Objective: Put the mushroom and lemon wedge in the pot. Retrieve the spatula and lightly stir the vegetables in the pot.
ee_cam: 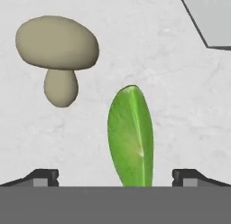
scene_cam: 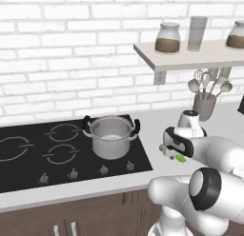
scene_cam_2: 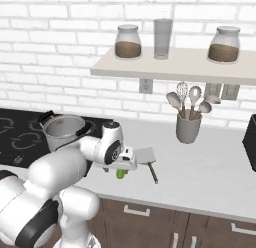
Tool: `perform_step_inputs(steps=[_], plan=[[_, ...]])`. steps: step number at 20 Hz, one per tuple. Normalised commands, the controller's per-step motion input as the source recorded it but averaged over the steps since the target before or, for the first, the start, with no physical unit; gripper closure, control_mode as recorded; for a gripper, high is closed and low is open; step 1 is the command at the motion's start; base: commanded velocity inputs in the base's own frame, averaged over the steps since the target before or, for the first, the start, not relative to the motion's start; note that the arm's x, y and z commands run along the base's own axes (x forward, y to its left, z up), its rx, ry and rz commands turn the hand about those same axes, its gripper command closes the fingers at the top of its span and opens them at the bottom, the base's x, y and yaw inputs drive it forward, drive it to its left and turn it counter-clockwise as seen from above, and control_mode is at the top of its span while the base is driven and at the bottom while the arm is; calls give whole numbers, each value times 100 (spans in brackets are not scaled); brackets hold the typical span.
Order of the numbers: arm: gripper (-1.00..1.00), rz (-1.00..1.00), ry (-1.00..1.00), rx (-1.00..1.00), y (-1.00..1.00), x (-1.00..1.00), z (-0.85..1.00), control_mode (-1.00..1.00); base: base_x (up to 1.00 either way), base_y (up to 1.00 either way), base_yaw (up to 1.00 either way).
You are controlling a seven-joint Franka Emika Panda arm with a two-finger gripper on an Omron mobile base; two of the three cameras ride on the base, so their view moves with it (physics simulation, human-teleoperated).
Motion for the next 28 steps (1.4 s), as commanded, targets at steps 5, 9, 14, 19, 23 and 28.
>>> perform_step_inputs(steps=[5, 9, 14, 19, 23, 28], plan=[[-100, 0, 0, 0, -9, 6, -31, -100, 0, 0, 0], [-100, 0, 0, 0, -4, 16, -23, -100, 0, 0, 0], [-100, 0, -4, 0, -2, 26, -13, -100, 0, 0, 0], [100, 0, -5, -1, 0, 16, -22, -100, 0, 0, 0], [100, 0, -3, -1, 0, 0, -28, -100, 0, 0, 0], [100, 0, -5, 0, 0, -7, -13, -100, 0, 0, 0]])
